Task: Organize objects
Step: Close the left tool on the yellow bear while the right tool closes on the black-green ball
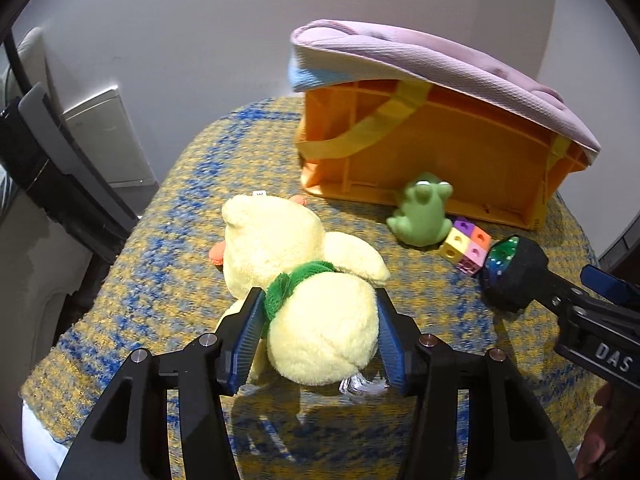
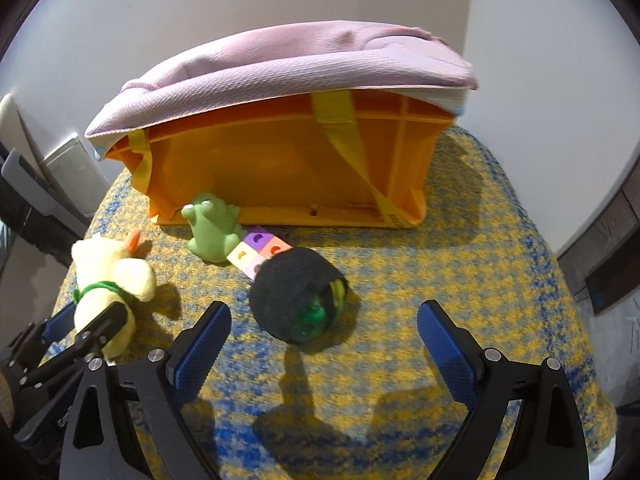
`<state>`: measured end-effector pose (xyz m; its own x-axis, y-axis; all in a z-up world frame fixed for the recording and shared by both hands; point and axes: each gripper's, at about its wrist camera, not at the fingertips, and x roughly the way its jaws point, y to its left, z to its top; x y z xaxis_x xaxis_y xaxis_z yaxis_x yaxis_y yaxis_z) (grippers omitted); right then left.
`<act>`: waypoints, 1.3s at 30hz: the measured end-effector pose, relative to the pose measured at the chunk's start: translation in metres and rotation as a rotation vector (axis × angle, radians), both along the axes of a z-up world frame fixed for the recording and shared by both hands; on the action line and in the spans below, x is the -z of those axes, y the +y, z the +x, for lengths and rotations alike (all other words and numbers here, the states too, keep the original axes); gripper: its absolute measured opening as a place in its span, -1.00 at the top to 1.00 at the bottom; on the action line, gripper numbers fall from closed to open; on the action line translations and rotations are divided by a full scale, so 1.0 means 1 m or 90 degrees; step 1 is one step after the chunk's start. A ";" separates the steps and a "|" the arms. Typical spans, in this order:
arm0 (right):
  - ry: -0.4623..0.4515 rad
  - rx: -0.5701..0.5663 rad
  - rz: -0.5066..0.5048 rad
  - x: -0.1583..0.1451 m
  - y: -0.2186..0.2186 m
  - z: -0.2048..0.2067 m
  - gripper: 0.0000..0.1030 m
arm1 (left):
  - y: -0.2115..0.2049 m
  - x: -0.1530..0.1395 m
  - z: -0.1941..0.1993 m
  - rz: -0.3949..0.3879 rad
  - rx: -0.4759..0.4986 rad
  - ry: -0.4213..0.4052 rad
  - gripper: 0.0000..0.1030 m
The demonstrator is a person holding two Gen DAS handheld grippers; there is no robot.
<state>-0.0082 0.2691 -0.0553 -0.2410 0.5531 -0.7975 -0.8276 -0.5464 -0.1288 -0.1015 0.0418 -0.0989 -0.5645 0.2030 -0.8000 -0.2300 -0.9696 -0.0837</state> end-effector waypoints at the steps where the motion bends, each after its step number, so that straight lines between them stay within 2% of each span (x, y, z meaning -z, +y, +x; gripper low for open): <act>1: -0.005 -0.002 0.001 0.002 0.001 -0.004 -0.83 | -0.007 0.001 -0.006 0.000 -0.003 0.001 -0.02; 13: -0.041 0.011 -0.023 0.033 0.020 -0.024 -0.82 | -0.007 0.008 -0.004 0.013 0.007 0.008 -0.02; 16: -0.048 0.007 -0.036 0.040 0.023 -0.027 -0.60 | -0.005 0.009 -0.005 0.012 0.009 0.009 -0.02; 18: -0.053 0.006 -0.045 0.044 0.025 -0.028 -0.25 | -0.004 0.009 -0.005 0.012 0.010 0.009 -0.02; 19: -0.056 0.010 -0.042 0.044 0.025 -0.027 -0.20 | -0.004 0.009 -0.005 0.012 0.010 0.009 -0.02; 27: -0.039 0.014 -0.055 0.035 0.021 -0.014 -0.17 | -0.003 0.005 -0.002 0.013 0.015 0.012 -0.02; 39: -0.017 0.018 -0.042 0.001 0.001 0.011 -0.17 | 0.003 -0.023 0.016 0.014 0.030 0.046 -0.02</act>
